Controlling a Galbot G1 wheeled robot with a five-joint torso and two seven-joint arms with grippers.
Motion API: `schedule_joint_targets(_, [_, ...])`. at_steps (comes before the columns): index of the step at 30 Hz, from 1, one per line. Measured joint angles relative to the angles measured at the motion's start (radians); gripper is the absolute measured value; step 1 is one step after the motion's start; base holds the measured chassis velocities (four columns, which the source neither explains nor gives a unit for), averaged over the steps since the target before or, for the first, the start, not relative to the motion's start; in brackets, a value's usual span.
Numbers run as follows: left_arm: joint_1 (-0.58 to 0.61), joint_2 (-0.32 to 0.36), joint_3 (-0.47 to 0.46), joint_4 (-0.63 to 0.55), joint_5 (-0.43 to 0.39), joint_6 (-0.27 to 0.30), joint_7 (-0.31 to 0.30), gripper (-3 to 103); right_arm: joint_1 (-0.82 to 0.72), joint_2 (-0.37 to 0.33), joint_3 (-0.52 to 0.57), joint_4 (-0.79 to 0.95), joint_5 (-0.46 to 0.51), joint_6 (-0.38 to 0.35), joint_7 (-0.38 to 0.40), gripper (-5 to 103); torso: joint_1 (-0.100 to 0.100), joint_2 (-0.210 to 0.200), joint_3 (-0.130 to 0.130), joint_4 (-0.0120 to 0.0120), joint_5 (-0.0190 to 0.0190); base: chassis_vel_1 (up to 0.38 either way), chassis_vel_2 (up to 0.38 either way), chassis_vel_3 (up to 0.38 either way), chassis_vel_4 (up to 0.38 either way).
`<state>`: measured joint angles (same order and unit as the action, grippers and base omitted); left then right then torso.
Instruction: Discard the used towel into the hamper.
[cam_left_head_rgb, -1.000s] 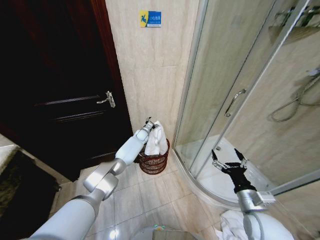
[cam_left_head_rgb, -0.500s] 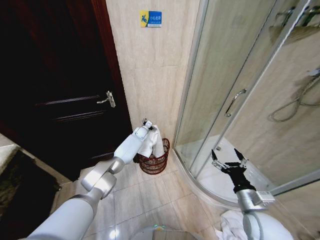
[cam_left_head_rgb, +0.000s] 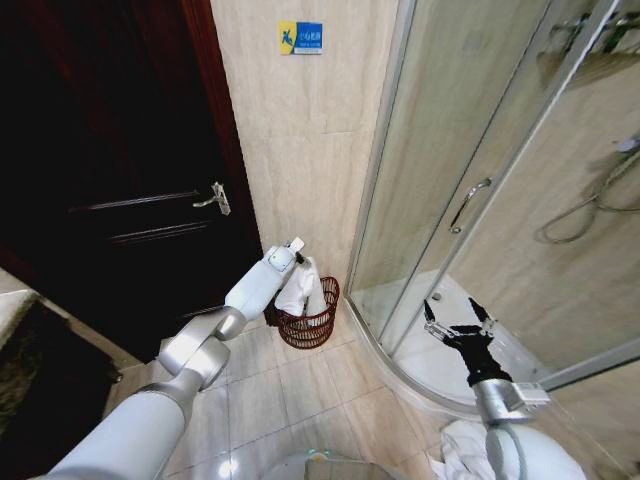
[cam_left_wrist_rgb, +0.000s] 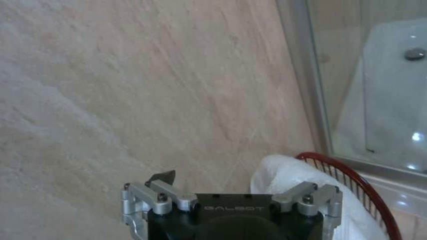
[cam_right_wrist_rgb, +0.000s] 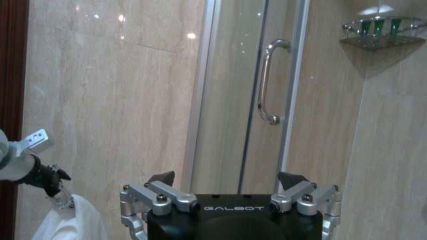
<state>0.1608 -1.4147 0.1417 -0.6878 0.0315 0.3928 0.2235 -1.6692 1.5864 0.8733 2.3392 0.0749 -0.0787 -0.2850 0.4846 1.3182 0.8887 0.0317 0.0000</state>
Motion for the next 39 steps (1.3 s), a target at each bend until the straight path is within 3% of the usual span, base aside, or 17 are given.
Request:
schedule_joint_targets(3, [-0.002, -0.009, 0.001, 0.005, -0.055, -0.014, -0.025, 100, 0.004, 0.000, -0.001, -0.006, 0.000, 0.000, 0.001, 100, 0.000, 0.000, 0.000, -0.0004, 0.0000, 0.000, 0.000, 0.000, 0.000])
schedule_joint_targets(10, [-0.003, -0.005, 0.004, -0.002, -0.089, -0.031, -0.036, 98, 0.014, -0.001, -0.003, -0.009, 0.000, -0.004, 0.003, 100, 0.000, 0.000, 0.000, -0.0003, 0.0000, 0.000, 0.000, 0.000, 0.000])
schedule_joint_targets(16, [0.002, 0.004, 0.004, -0.009, -0.109, -0.053, -0.024, 85, 0.013, -0.002, -0.002, -0.009, 0.000, -0.005, 0.004, 100, 0.000, 0.000, 0.000, -0.0002, 0.0000, 0.000, 0.000, 0.000, 0.000])
schedule_joint_targets(19, [0.005, 0.011, 0.006, -0.018, -0.112, -0.053, -0.021, 73, 0.010, -0.002, 0.000, -0.008, 0.001, -0.005, 0.005, 100, 0.000, 0.000, 0.000, -0.0001, 0.0000, 0.000, 0.000, 0.000, 0.000])
schedule_joint_targets(22, [0.005, 0.012, 0.008, -0.021, -0.112, -0.051, -0.027, 69, 0.010, -0.002, 0.000, -0.007, 0.002, -0.005, 0.005, 100, 0.000, 0.000, 0.000, -0.0002, 0.0000, 0.000, 0.000, 0.000, 0.000])
schedule_joint_targets(23, [0.005, 0.013, 0.009, -0.024, -0.113, -0.050, -0.031, 62, 0.010, -0.003, 0.000, -0.006, 0.002, -0.005, 0.005, 100, 0.000, 0.000, 0.000, -0.0002, 0.0000, 0.000, 0.000, 0.000, 0.000])
schedule_joint_targets(28, [0.005, 0.019, 0.018, -0.038, -0.119, -0.039, -0.037, 75, 0.010, -0.002, 0.000, -0.005, 0.003, -0.005, 0.005, 100, 0.000, 0.000, 0.000, -0.0003, 0.0000, 0.000, 0.000, 0.000, 0.000])
schedule_joint_targets(31, [0.005, 0.036, 0.033, -0.063, -0.123, -0.013, -0.020, 91, 0.011, -0.001, -0.001, -0.005, 0.003, -0.005, 0.005, 100, 0.000, 0.000, 0.000, -0.0003, 0.0000, 0.000, 0.000, 0.000, 0.000])
schedule_joint_targets(36, [0.007, 0.048, 0.041, -0.078, -0.129, -0.006, -0.008, 98, 0.012, 0.000, -0.002, -0.005, 0.003, -0.005, 0.005, 100, 0.000, 0.000, 0.000, -0.0001, 0.0000, 0.000, 0.000, 0.000, 0.000])
schedule_joint_targets(39, [0.013, 0.060, 0.048, -0.118, -0.130, 0.106, -0.022, 100, 0.013, 0.000, -0.004, -0.005, 0.003, -0.005, 0.005, 100, 0.000, 0.000, 0.000, -0.0003, 0.0000, 0.000, 0.000, 0.000, 0.000])
